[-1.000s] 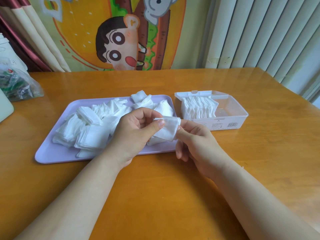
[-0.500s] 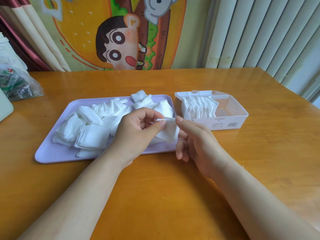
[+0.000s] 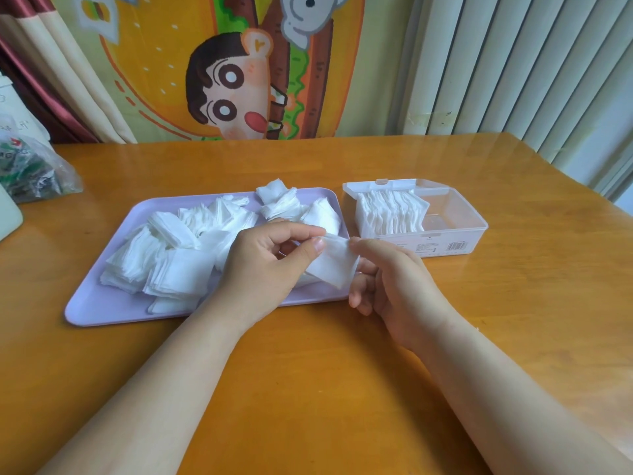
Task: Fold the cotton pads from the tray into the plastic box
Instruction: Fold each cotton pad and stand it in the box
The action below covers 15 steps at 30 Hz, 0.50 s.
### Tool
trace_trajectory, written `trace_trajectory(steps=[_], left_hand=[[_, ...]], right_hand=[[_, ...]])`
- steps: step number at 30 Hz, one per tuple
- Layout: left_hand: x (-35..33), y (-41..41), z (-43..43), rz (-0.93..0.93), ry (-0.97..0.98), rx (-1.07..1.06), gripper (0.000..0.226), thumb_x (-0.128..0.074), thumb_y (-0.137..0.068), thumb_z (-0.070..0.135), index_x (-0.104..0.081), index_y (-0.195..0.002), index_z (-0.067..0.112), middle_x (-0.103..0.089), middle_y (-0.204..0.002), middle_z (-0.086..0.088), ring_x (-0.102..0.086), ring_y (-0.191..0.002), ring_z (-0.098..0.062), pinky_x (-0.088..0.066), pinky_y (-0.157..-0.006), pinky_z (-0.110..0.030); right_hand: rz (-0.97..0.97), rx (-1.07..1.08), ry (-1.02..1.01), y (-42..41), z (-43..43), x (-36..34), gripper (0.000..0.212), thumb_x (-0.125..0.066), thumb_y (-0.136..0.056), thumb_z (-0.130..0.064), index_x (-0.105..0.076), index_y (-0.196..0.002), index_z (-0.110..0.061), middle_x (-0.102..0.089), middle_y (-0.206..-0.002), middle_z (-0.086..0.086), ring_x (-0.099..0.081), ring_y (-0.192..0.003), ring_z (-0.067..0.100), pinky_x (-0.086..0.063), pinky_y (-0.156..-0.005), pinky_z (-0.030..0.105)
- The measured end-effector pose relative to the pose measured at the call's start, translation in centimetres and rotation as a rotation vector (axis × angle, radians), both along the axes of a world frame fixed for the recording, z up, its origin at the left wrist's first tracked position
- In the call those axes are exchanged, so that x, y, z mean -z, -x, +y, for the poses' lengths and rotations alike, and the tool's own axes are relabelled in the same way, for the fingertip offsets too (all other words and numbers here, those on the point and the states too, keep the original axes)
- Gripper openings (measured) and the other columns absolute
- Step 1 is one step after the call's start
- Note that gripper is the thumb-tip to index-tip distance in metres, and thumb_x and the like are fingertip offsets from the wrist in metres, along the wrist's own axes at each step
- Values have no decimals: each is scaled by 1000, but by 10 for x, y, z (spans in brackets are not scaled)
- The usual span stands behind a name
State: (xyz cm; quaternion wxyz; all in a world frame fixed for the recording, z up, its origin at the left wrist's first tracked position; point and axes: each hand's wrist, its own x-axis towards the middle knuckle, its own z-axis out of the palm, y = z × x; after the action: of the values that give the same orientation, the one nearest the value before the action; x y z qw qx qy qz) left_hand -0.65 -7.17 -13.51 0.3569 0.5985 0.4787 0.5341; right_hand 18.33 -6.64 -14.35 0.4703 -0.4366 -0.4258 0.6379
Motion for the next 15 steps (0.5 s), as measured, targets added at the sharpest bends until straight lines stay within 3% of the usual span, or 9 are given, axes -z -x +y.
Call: trace_trajectory(steps=[2,5,7,11,15], left_hand=[[0,1,0,0,-16,2,16,-80,-91,13,-84,-97,27,-76,-95,-2,-64,-91,-39,-55,-81,-42],[0,2,1,-31,-17,-5,17,-79,-91,11,-84,-97,26,-77,-100,1,-66,-93,-40,-57,-81,-45],[0,4,2,-51,-22,-19,18,-80,-91,12,-84,-97,28,-77,-100,1,-68,-93,-38,-58,-80,-49],[-3,8,3,-102,-52,-96,15,-78,-92,11,-82,-99,24,-75,-78,3,-63,-68,-11,-52,-66,-24],[-6,9,4,-223,-25,-98,11,-72,-97,8,-78,-100,16,-67,-66,5,-56,-59,-11,-48,-58,-20]], right_hand=[[7,15,14,1,0,-1,33,-68,-95,-23,-67,-111,7,-54,-93,23,-54,-46,28,-32,-47,32],[41,33,27,1,0,-2,44,-70,-90,-24,-65,-118,9,-52,-93,22,-54,-47,28,-34,-46,32],[49,48,36,1,0,-3,38,-70,-89,-25,-66,-113,4,-52,-94,21,-55,-47,27,-34,-45,32],[18,94,49,1,-1,-3,16,-65,-102,-19,-60,-99,-5,-47,-81,17,-56,-46,26,-33,-46,30],[7,102,34,4,-2,-4,20,-61,-106,-21,-56,-92,-7,-53,-62,3,-57,-46,24,-34,-46,30]])
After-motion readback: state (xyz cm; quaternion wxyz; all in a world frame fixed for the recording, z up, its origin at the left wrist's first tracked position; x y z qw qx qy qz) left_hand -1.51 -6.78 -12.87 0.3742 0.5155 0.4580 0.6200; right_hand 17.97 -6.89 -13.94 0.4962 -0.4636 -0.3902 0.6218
